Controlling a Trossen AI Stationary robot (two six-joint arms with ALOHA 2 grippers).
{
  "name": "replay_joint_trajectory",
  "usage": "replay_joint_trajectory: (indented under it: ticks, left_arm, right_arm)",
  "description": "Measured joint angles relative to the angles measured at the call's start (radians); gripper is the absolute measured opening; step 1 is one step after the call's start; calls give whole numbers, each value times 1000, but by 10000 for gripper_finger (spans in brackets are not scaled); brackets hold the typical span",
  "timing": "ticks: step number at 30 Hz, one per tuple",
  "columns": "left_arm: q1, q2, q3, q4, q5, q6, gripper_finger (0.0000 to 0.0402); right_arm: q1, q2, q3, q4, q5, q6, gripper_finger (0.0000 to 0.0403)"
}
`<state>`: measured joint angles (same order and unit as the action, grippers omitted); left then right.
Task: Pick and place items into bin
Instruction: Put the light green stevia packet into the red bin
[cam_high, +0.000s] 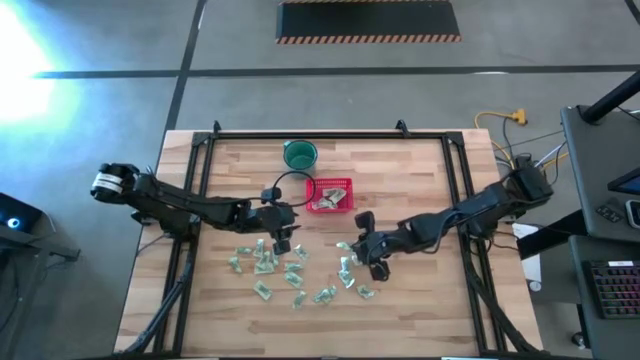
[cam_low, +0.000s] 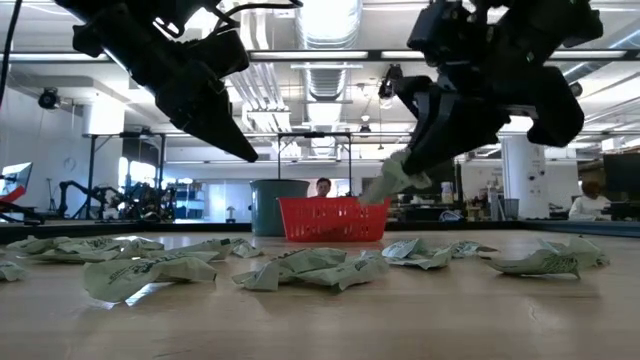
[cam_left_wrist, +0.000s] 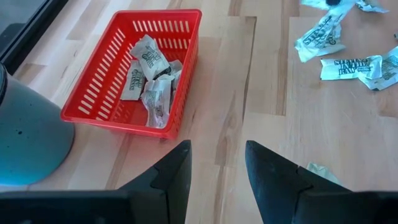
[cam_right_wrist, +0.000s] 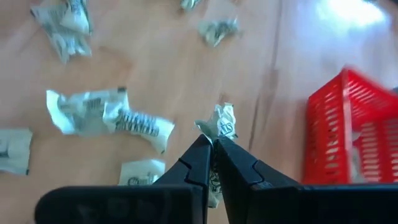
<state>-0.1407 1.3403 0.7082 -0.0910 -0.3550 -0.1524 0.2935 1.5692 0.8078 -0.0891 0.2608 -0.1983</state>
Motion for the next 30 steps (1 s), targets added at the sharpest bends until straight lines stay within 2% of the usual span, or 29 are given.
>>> replay_joint_trajectory:
  ticks: [12, 21, 30]
  left_arm:
    - [0, 0, 0, 3, 2, -3, 135]
    - [-1, 0, 0, 3, 3, -2, 135]
    - [-2, 0, 0, 3, 3, -2, 135]
  right_arm:
    - [-21, 71, -4, -72, -4, 109, 20]
    - [-57, 72, -8, -73, -36, 149, 62]
    - [-64, 120, -12, -73, -37, 173, 81]
